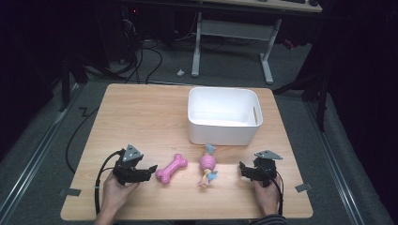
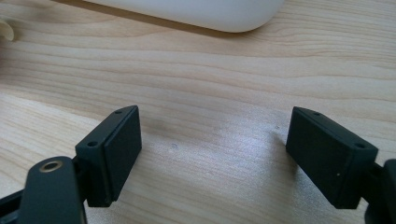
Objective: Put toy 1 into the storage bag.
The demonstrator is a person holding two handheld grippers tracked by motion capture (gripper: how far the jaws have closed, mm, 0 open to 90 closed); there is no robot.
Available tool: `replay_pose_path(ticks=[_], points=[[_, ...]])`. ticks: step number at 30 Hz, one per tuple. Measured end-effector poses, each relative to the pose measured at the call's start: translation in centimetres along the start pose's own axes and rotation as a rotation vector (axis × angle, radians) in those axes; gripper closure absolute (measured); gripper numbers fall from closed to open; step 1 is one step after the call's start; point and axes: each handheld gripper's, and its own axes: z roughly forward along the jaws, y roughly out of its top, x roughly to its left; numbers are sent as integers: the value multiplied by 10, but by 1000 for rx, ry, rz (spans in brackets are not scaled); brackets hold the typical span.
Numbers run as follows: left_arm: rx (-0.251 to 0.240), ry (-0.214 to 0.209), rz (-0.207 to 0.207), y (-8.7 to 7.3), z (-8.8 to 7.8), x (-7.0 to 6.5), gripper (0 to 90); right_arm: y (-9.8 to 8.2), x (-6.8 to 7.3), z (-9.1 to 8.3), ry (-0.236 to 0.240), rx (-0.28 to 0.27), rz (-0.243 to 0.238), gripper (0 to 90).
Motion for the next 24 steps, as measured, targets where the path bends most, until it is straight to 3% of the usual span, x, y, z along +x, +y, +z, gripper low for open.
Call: replay_pose_path(ticks=[12, 17, 24], points=[[23, -50, 24, 18, 12, -16, 330, 0, 1, -1, 9, -5, -6, 209], [54, -62, 57, 26, 18, -24, 336, 0, 1, -1, 9, -4, -7, 209], [107, -85, 63, 31, 32, -30, 349, 0, 1, -1, 9, -5, -8, 209]])
